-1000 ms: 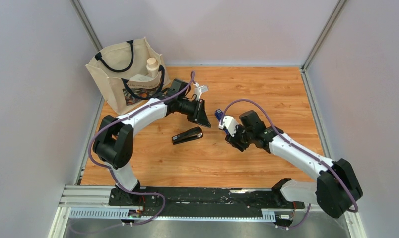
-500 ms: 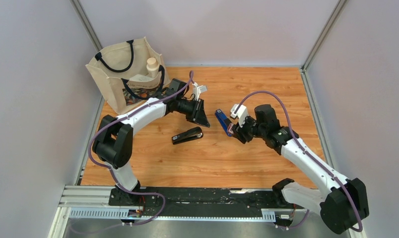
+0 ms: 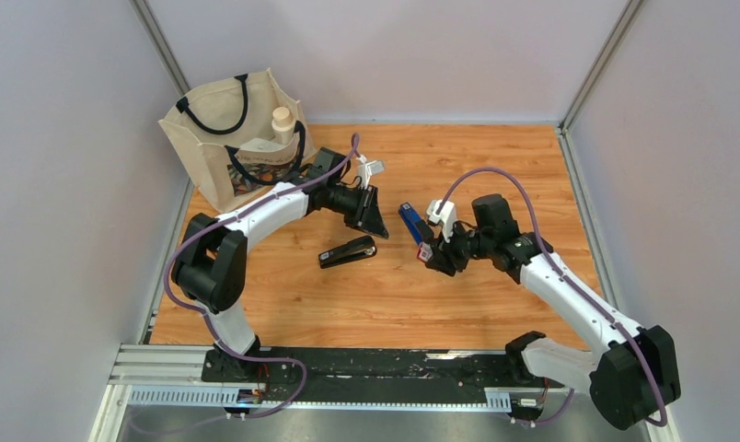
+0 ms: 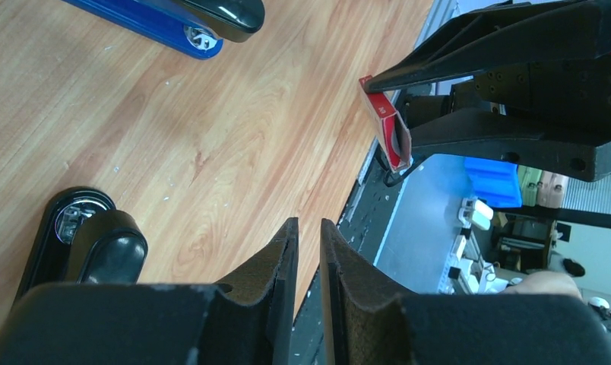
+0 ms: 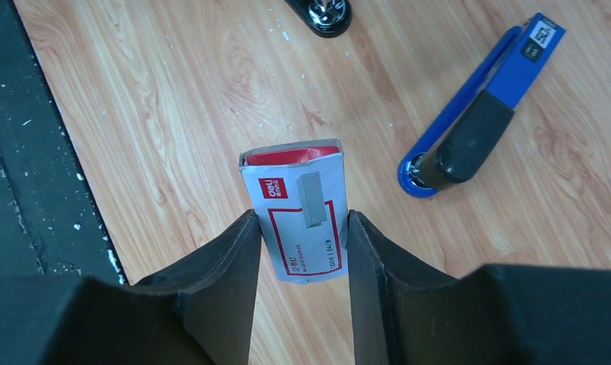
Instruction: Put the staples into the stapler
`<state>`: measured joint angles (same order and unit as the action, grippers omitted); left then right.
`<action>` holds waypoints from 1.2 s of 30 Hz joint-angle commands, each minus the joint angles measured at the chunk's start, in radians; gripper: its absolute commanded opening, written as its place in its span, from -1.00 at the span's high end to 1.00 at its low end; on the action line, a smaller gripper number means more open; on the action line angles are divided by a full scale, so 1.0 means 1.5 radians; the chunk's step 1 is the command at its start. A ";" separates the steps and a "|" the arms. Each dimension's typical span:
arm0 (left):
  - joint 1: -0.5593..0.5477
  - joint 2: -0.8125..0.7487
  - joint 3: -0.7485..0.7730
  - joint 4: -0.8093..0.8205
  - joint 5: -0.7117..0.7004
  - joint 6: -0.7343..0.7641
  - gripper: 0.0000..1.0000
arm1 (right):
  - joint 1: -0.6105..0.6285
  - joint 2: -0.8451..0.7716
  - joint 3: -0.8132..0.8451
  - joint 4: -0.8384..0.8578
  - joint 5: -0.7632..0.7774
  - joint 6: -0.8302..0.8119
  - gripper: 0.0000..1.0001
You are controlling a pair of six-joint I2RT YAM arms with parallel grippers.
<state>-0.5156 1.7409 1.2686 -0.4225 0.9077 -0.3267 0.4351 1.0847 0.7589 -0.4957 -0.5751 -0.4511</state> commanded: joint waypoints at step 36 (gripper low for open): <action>0.004 -0.014 -0.028 -0.011 0.014 0.061 0.43 | 0.121 0.211 -0.008 -0.074 0.252 -0.196 -0.60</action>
<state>-0.5144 1.7409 1.2354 -0.4530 0.9077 -0.2581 0.6163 1.4250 0.7635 -0.5999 -0.1909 -0.6781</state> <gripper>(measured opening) 0.284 0.803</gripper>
